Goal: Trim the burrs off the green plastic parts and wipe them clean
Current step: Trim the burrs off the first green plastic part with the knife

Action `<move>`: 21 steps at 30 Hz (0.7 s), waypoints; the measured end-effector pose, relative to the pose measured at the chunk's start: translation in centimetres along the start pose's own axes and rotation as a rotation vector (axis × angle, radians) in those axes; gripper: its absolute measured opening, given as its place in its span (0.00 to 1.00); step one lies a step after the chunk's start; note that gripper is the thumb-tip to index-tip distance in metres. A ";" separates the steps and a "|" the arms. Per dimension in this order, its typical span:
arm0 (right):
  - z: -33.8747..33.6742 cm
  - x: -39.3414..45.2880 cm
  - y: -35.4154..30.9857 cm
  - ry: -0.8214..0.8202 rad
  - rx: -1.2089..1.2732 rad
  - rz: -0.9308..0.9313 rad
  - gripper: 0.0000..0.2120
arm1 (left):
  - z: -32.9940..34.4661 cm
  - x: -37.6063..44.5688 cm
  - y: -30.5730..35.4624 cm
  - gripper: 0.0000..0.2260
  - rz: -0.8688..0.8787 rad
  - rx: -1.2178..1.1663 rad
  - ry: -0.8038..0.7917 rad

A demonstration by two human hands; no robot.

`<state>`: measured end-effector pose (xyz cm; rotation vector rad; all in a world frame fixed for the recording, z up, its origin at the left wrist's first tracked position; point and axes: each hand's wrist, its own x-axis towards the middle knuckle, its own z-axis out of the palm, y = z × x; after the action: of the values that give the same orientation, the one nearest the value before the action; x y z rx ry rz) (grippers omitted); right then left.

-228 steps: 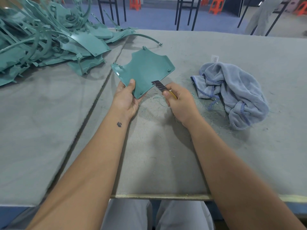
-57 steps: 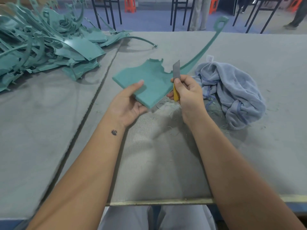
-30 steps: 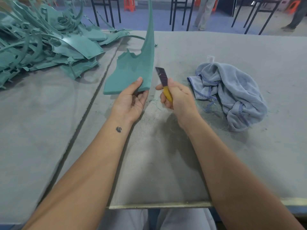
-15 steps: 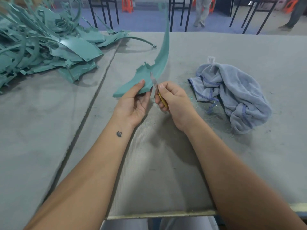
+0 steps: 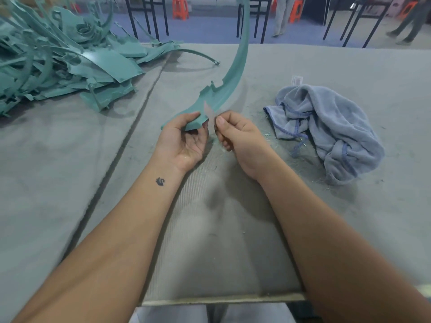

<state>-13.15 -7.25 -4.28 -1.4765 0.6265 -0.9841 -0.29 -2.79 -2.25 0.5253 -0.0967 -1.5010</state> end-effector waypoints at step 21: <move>-1.5 0.7 -0.4 0.446 0.285 0.066 0.11 | -0.7 -0.5 1.2 0.05 -0.067 0.150 0.067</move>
<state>-14.16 -8.52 -3.86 -0.9847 0.8085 -1.3053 1.01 -2.10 -2.27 0.7049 -0.1418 -1.5473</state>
